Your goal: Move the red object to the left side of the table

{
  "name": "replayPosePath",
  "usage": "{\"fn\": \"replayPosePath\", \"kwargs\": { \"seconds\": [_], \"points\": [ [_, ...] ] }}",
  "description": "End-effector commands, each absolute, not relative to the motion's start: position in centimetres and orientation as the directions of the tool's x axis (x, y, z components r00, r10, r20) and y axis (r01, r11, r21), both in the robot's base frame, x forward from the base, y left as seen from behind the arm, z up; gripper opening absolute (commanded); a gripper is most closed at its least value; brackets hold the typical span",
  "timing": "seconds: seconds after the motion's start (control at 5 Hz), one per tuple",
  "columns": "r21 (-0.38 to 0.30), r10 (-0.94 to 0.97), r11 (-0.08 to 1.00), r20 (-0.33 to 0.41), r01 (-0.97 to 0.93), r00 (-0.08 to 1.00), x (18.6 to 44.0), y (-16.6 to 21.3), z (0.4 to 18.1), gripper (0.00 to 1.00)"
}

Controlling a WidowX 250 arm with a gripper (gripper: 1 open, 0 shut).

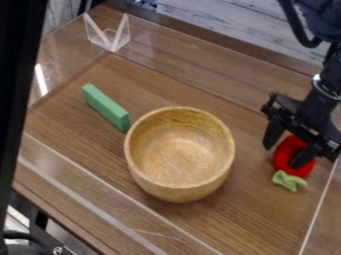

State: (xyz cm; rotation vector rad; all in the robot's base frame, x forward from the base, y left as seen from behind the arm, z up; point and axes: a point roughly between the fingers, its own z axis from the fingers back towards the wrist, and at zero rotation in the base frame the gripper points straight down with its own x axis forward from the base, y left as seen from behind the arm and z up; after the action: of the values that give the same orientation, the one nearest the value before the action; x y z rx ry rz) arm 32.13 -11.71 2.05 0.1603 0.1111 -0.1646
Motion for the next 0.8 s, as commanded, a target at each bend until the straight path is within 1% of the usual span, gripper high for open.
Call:
{"fn": "replayPosePath", "kwargs": {
  "seconds": [0.0,0.2,0.4,0.6],
  "points": [
    [0.152,-0.125,0.979,-0.099,0.139,0.987,32.5,-10.0,3.9,0.0],
    [0.151,-0.078,0.985,-0.044,0.084,0.996,33.1,-7.7,7.4,0.0],
    [0.148,0.01,0.989,0.005,-0.011,1.0,33.9,-3.4,10.6,0.0],
    [0.142,0.074,0.987,0.029,-0.077,0.997,33.9,0.6,12.7,0.0]
  ]
}}
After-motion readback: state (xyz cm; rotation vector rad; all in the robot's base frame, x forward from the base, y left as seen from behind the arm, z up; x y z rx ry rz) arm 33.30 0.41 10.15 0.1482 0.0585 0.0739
